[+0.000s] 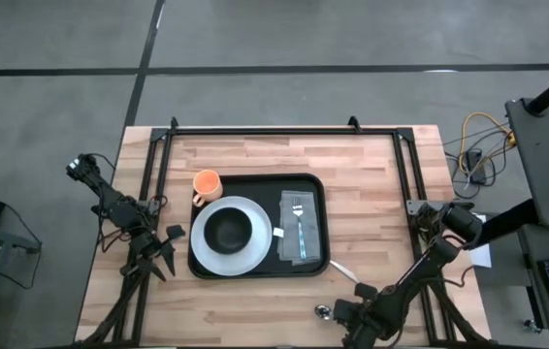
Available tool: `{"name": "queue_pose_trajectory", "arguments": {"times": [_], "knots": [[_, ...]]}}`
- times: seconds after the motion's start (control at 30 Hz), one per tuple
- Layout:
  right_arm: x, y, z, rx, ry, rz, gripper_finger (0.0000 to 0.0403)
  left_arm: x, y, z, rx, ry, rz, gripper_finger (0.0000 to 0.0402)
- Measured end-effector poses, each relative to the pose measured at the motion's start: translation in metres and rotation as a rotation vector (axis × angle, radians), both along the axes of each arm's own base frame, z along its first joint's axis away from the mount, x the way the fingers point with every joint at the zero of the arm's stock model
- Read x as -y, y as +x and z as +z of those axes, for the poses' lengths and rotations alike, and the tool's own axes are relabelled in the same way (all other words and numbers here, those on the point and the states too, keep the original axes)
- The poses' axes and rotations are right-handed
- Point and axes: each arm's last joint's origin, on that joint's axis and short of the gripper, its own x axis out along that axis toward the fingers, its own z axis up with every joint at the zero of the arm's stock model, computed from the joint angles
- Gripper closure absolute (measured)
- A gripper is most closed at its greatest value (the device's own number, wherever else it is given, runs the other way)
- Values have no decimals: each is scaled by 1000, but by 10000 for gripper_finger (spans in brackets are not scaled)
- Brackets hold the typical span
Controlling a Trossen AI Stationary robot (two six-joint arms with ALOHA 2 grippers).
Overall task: Set up tray
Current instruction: Put the green spoon on the gray napkin to the left of the white and blue fork
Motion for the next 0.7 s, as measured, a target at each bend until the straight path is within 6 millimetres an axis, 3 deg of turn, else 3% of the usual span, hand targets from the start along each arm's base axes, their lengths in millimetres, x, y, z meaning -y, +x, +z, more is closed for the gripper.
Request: {"name": "queue_pose_trajectory", "arguments": {"times": [0.7], "knots": [[31, 44, 24, 35, -31, -107, 368, 0, 0, 0, 0, 0, 0, 301]]}}
